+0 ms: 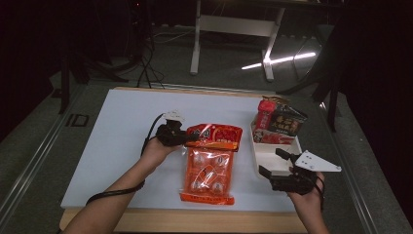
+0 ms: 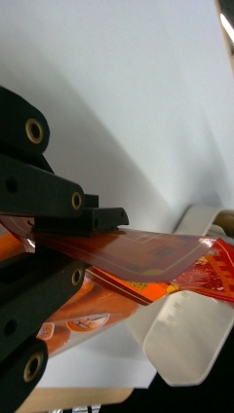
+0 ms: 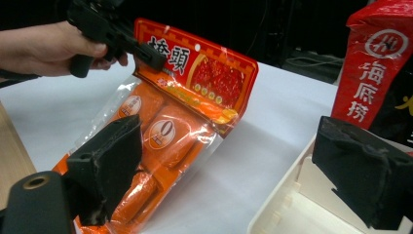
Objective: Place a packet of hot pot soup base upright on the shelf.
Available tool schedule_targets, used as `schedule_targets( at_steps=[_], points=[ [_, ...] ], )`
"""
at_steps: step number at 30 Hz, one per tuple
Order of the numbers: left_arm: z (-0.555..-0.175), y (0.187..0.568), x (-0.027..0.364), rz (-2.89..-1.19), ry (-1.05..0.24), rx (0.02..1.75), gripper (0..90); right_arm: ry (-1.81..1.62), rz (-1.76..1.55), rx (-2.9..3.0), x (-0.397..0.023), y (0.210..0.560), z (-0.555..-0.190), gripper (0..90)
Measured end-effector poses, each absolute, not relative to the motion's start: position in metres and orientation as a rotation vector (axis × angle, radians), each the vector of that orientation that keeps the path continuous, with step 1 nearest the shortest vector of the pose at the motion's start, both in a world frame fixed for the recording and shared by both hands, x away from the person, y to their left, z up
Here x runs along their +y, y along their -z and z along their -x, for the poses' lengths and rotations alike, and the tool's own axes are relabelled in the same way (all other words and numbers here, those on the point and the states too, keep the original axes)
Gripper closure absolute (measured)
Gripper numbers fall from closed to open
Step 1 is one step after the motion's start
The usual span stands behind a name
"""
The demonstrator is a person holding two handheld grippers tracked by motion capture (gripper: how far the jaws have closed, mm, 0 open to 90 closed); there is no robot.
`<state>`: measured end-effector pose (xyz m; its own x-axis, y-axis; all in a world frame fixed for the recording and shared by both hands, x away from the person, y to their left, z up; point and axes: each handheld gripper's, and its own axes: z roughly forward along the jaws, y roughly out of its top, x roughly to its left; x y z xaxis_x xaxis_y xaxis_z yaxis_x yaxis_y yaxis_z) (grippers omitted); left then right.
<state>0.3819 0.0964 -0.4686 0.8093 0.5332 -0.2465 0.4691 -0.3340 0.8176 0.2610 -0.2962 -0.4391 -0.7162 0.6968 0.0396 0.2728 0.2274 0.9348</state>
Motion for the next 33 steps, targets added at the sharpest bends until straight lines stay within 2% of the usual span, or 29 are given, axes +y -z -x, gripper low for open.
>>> schedule_targets(
  at_steps=[18, 33],
  points=[
    [-0.359, 0.45, 0.099, -1.94, -0.084, 0.653, 89.9, -1.509, -0.841, 2.203, -0.263, 0.427, -0.296, 13.9],
    [-0.336, 0.436, 0.1, -1.911, -0.095, 0.559, 89.9, -1.555, -0.796, 2.252, -0.244, 0.417, -0.302, 15.5]
  ],
)
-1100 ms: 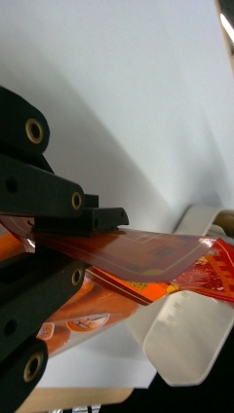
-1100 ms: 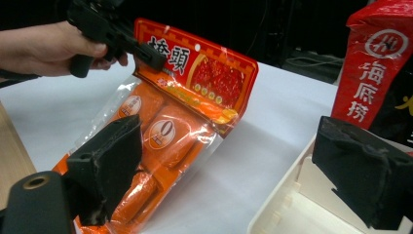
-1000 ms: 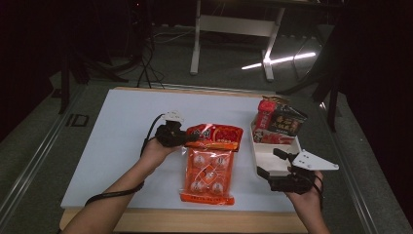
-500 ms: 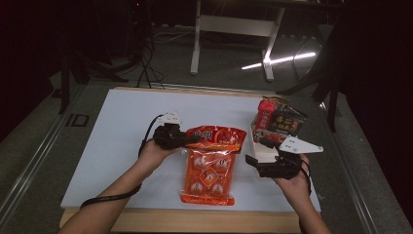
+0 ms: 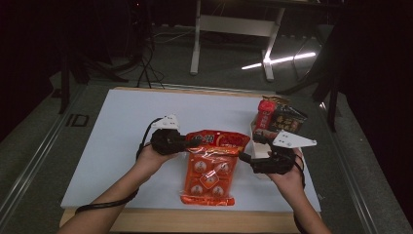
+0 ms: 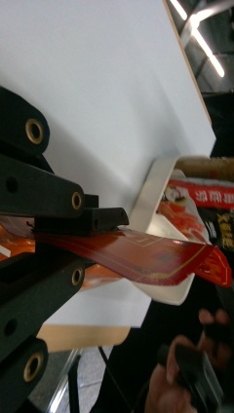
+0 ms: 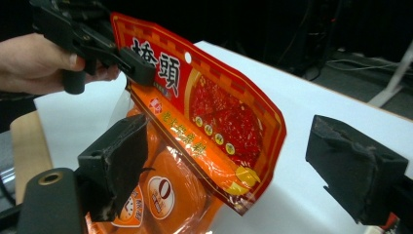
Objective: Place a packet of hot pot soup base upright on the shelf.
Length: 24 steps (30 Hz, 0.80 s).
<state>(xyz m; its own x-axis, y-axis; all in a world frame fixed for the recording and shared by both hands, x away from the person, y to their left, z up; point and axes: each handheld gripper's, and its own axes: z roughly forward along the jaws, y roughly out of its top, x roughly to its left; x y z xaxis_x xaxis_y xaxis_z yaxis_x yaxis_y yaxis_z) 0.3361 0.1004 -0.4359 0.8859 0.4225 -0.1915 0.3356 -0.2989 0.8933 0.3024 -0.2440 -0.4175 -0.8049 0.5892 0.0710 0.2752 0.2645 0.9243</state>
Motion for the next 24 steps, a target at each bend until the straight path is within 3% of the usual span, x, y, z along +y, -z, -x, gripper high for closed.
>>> schedule_targets(
  at_steps=[8, 13, 14, 15, 24],
  points=[
    [-0.324, 0.429, 0.099, -1.898, -0.093, 0.506, 89.9, -1.56, -0.775, 2.29, -0.233, 0.422, -0.307, 17.4],
    [-0.319, 0.427, 0.099, -1.892, -0.088, 0.493, 89.9, -1.558, -0.774, 2.313, -0.231, 0.427, -0.309, 28.1],
    [-0.317, 0.426, 0.099, -1.894, -0.094, 0.489, 89.9, -1.556, -0.769, 2.336, -0.23, 0.429, -0.31, 37.5],
    [-0.316, 0.425, 0.098, -1.893, -0.092, 0.486, 89.9, -1.552, -0.764, 2.346, -0.231, 0.43, -0.311, 41.4],
    [-0.312, 0.423, 0.098, -1.892, -0.09, 0.471, 89.8, -1.567, -0.715, 2.458, -0.227, 0.436, -0.315, 70.0]
  ],
)
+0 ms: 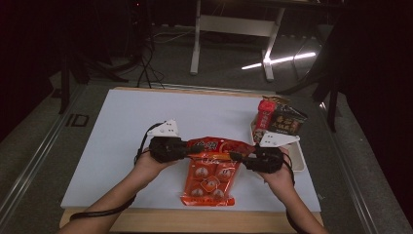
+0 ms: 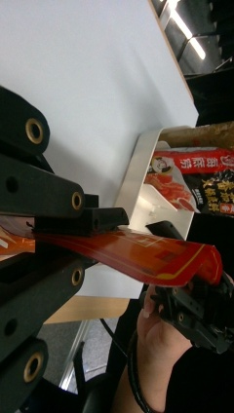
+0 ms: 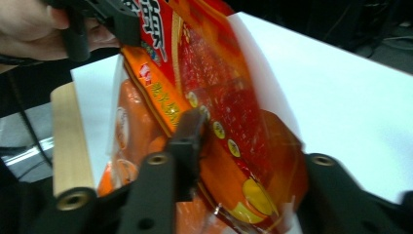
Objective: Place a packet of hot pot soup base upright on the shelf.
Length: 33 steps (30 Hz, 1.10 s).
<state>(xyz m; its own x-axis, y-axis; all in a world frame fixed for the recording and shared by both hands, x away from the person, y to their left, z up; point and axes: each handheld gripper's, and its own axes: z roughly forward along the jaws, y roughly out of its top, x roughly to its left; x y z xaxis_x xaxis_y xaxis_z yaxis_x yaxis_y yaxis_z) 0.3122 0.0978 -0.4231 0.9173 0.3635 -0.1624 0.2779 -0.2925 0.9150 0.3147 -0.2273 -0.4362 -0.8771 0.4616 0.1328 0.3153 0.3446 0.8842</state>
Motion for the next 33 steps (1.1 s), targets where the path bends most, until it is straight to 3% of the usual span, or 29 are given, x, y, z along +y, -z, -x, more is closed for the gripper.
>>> schedule_targets(
  at_steps=[6, 20, 27, 30, 33],
  points=[
    [-0.31, 0.422, 0.098, -1.89, -0.075, 0.472, 89.5, -1.592, -0.705, 2.55, -0.229, 0.434, -0.314, 89.6],
    [-0.284, 0.391, 0.105, -1.85, -0.108, 0.366, 89.1, -1.613, -0.617, 2.512, -0.229, 0.392, -0.279, 90.0],
    [-0.288, 0.391, 0.108, -1.799, -0.136, 0.387, 87.0, -1.563, -0.589, 2.453, -0.224, 0.374, -0.279, 90.0],
    [-0.29, 0.39, 0.11, -1.775, -0.132, 0.398, 80.5, -1.576, -0.573, 2.433, -0.223, 0.366, -0.281, 90.0],
    [-0.292, 0.39, 0.112, -1.756, -0.137, 0.419, 66.3, -1.564, -0.545, 2.414, -0.222, 0.359, -0.282, 90.0]
  ],
)
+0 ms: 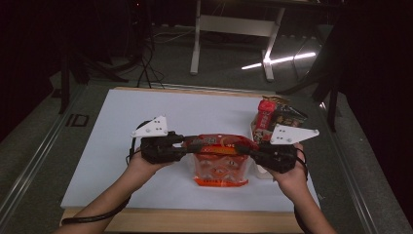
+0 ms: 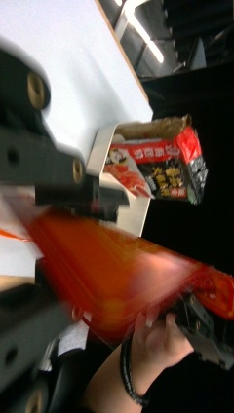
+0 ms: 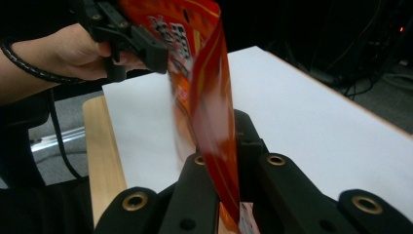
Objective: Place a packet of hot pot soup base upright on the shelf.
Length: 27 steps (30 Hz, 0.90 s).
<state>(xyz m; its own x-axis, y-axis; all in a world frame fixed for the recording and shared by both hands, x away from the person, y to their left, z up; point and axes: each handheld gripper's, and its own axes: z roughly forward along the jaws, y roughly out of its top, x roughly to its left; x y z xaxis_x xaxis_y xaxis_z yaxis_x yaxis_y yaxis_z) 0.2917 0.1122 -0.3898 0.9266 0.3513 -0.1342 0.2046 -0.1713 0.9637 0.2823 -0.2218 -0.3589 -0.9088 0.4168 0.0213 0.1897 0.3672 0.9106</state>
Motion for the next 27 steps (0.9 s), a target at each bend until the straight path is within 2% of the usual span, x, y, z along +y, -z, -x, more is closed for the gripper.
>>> schedule_targets(
  at_steps=[2, 3, 8, 12, 19, 27],
  points=[
    [-0.292, 0.39, 0.113, -1.748, -0.137, 0.426, 56.2, -1.567, -0.544, 2.412, -0.221, 0.357, -0.283, 90.0],
    [-0.293, 0.391, 0.115, -1.734, -0.144, 0.436, 46.9, -1.562, -0.537, 2.408, -0.22, 0.354, -0.285, 90.0],
    [-0.293, 0.395, 0.124, -1.693, -0.131, 0.48, 13.2, -1.553, -0.538, 2.398, -0.22, 0.347, -0.289, 90.0],
    [-0.294, 0.399, 0.129, -1.696, -0.129, 0.494, 2.3, -1.562, -0.537, 2.379, -0.222, 0.339, -0.292, 90.0],
    [-0.29, 0.411, 0.143, -1.65, -0.142, 0.547, 1.6, -1.592, -0.538, 2.303, -0.233, 0.318, -0.293, 90.0],
    [-0.282, 0.426, 0.147, -1.702, -0.188, 0.563, 1.7, -1.591, -0.565, 2.224, -0.255, 0.292, -0.299, 90.0]
  ],
)
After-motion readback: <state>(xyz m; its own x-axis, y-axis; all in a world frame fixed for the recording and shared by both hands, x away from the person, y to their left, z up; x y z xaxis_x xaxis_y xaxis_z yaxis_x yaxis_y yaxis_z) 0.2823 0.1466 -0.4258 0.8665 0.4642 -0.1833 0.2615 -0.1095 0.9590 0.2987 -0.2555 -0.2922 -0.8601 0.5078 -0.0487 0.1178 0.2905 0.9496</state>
